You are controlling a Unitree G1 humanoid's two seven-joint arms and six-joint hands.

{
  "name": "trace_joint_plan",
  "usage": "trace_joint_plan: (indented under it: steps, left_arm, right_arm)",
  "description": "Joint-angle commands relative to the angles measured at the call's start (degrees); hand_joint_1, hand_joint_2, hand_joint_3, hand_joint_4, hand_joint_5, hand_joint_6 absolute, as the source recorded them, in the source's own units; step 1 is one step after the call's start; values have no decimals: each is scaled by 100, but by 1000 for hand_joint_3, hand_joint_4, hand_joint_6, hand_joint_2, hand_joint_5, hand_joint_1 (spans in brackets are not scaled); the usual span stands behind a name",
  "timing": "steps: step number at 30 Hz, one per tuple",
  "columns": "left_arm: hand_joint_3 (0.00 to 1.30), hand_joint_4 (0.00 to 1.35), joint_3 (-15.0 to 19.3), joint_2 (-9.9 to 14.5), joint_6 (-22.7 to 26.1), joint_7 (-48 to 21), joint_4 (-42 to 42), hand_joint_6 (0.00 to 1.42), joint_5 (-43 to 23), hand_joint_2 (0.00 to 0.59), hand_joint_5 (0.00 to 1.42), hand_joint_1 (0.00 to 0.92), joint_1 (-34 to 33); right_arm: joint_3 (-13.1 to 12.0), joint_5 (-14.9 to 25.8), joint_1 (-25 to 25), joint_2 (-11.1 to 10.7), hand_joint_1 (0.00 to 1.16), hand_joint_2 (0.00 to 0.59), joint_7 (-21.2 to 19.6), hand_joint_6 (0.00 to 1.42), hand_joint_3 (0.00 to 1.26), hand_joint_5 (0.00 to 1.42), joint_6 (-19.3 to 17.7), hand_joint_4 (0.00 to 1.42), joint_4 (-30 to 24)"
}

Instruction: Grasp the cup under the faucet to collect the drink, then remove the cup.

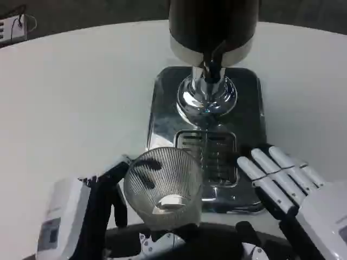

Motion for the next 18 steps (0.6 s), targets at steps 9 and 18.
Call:
trace_joint_plan:
  steps: [9, 18]
  left_arm:
    - [1028, 1075, 15, -60, -117, 28, -189, 1424, -71, 0, 1176, 814, 41]
    - [1028, 1075, 11, -66, -100, 14, -171, 1424, -57, 0, 1176, 814, 8]
  right_arm:
    - [-84, 74, 178, -35, 290, 552, 62, 162, 107, 62, -47, 64, -104]
    - [-87, 77, 204, -26, 293, 552, 81, 162, 107, 62, -37, 64, -109]
